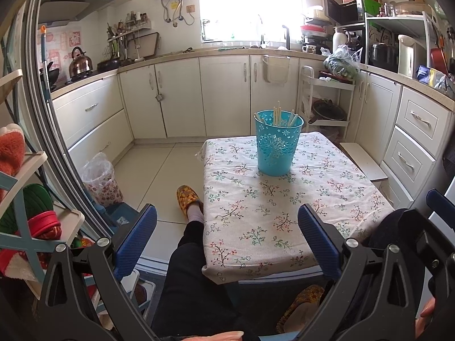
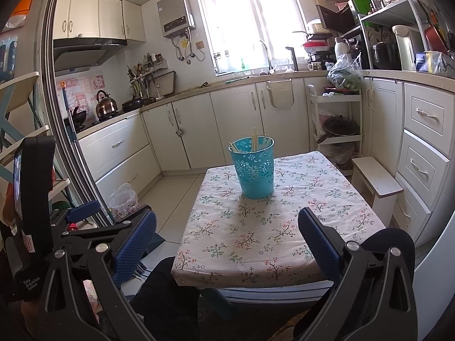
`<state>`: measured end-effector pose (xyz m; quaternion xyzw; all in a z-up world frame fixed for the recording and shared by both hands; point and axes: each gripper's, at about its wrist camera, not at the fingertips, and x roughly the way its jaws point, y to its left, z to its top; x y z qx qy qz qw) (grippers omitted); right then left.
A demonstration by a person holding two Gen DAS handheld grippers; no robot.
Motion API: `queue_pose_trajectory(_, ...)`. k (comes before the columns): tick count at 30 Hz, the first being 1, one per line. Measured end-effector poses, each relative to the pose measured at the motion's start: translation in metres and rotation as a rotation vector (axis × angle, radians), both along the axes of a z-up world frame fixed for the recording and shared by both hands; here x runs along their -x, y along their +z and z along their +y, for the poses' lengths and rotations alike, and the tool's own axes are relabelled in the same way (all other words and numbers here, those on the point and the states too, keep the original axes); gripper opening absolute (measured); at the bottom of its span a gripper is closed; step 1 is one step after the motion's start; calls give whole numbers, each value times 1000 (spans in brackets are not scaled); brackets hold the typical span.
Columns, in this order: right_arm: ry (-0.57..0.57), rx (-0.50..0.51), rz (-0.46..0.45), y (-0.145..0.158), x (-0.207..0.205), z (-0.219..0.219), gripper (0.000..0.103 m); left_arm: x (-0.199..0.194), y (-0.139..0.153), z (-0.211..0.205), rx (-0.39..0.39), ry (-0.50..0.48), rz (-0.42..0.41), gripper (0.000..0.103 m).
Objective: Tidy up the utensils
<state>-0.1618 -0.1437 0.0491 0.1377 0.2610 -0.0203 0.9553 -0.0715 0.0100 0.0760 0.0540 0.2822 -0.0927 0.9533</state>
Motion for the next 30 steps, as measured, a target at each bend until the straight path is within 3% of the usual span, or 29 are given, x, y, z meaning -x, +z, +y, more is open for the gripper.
queue_pose_trajectory(16, 3, 0, 1, 0, 0, 1, 96, -1, -1, 0, 0, 0, 2, 95)
queue_pose_trajectory(20, 5, -2, 6, -3, -1, 0, 96, -6, -7, 2, 28, -21, 35, 95)
queue_pose_trajectory(26, -22, -24, 12, -10, -8, -8, 96, -7, -15, -3, -44, 20, -1, 95)
queue_pose_trajectory(30, -30, -22, 35, -17, -17, -13, 96, -19, -21, -8, -49, -6, 40, 95)
